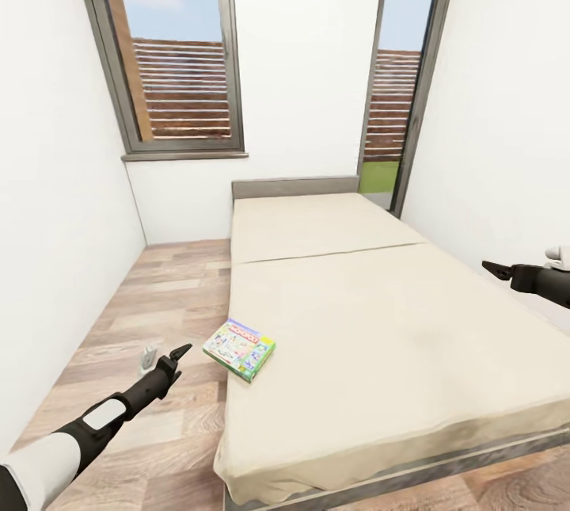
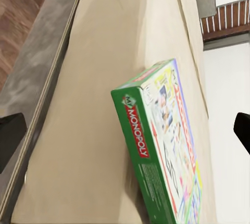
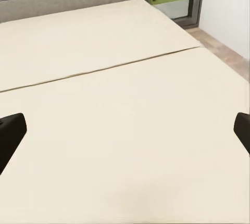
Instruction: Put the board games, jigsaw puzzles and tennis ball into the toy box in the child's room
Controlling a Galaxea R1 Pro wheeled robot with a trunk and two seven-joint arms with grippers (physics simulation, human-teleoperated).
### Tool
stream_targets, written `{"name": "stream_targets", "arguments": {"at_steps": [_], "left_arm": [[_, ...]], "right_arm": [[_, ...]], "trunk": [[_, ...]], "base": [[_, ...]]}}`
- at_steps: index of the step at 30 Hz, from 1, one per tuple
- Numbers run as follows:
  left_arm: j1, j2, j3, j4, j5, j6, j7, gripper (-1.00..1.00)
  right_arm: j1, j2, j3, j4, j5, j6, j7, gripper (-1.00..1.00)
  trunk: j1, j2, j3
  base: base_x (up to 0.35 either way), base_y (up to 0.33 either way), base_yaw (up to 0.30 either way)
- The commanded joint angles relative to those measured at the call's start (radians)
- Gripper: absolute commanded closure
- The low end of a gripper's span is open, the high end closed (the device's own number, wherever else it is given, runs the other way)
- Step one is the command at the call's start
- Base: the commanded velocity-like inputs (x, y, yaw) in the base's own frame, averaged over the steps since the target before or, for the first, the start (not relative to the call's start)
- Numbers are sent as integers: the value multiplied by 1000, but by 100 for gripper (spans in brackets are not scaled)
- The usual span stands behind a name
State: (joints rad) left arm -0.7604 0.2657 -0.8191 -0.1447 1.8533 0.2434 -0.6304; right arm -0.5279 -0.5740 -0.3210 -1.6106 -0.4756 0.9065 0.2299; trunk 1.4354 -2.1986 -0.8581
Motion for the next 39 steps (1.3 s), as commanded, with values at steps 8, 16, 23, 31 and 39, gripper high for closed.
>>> {"name": "stream_targets", "arguments": {"at_steps": [8, 16, 23, 31, 39], "left_arm": [[0, 9, -5, 3, 12, 12, -2, -100], [2, 21, -7, 19, 64, 9, -9, -100], [3, 26, -8, 41, 88, 9, -9, -100], [12, 30, -8, 55, 91, 10, -4, -100], [13, 30, -8, 63, 92, 10, 0, -100]], "right_arm": [[-1, 0, -1, 0, 8, 5, 9, -100], [-1, 0, -1, 0, 8, 5, 9, -100], [-1, 0, -1, 0, 8, 5, 9, -100], [-1, 0, -1, 0, 8, 6, 9, -100], [-1, 0, -1, 0, 8, 6, 9, -100]], "trunk": [[0, 0, -1], [0, 0, -1], [0, 0, -1], [0, 0, -1], [0, 0, -1]], "base": [[0, 1, -282], [0, 0, -158], [0, 0, -10], [0, 0, -1], [0, 0, -66]]}}
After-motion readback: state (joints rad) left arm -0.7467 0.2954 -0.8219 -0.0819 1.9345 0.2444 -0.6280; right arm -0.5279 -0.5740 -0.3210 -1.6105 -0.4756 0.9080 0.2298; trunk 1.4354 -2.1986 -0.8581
